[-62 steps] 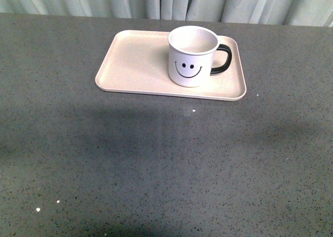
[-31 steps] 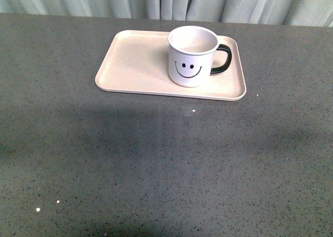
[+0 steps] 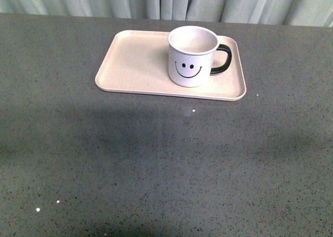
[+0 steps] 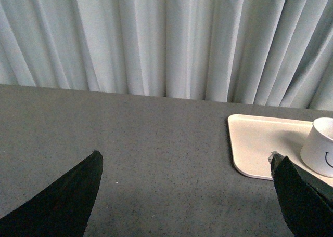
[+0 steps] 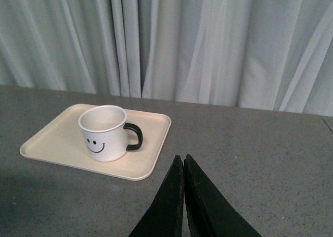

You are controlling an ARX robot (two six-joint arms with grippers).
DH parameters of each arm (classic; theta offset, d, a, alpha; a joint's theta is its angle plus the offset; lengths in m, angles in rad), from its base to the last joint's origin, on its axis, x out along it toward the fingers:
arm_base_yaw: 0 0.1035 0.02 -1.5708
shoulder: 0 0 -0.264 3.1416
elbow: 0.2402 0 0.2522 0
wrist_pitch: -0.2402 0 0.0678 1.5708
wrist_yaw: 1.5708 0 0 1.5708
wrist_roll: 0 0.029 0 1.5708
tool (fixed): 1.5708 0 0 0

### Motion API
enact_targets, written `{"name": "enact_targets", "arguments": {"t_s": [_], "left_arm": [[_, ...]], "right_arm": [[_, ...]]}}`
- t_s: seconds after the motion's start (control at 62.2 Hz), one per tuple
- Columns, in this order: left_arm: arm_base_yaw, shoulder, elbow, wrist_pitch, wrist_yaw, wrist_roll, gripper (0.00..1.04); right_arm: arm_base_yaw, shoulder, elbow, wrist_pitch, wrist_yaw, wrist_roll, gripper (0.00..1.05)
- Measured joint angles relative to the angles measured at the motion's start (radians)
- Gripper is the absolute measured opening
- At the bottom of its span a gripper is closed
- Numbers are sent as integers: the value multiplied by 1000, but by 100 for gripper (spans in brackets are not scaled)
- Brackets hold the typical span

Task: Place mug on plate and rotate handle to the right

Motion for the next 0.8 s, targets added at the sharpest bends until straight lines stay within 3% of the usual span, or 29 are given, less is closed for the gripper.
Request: {"name": "enact_targets", "arguments": {"t_s": [0.193, 0.306, 0.531, 0.804], "left_arm": [[0, 0, 0, 0, 0, 0, 95], [0, 0, 0, 0, 0, 0, 95], [0, 0, 0, 0, 0, 0, 95], [0, 0, 0, 0, 0, 0, 95]], "right_arm": [[0, -45, 0, -45, 0, 0, 2], [0, -188, 0, -209, 0, 0, 2], [0, -212, 0, -217, 0, 0, 2], [0, -213, 0, -218, 0, 0, 50]]}}
